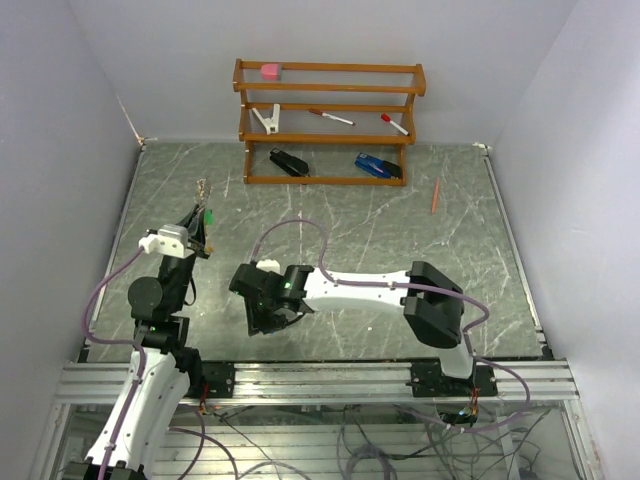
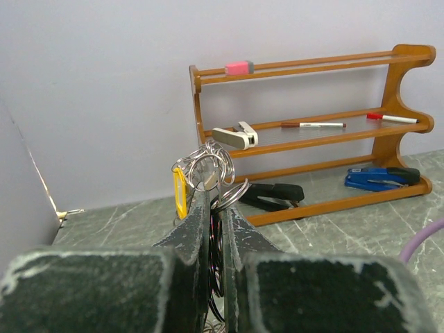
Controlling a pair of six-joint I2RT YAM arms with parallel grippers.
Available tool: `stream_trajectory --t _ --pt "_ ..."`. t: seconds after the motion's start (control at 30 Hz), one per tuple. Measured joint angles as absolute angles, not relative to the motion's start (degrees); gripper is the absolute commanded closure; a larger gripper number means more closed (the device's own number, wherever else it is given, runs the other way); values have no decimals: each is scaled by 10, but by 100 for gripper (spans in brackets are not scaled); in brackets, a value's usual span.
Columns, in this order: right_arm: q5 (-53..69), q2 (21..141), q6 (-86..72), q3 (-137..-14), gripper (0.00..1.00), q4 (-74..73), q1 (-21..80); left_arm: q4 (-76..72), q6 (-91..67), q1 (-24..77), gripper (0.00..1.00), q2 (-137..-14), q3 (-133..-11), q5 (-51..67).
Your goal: Put the keys on the keyring
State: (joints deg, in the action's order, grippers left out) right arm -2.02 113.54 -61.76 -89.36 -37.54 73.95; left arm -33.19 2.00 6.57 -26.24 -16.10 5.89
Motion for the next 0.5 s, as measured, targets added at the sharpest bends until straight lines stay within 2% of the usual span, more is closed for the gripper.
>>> stream_trajectory --t 0.5 --pt "-8 1205 -648 -925 69 -387 719 -331 -16 65 93 -252 -166 58"
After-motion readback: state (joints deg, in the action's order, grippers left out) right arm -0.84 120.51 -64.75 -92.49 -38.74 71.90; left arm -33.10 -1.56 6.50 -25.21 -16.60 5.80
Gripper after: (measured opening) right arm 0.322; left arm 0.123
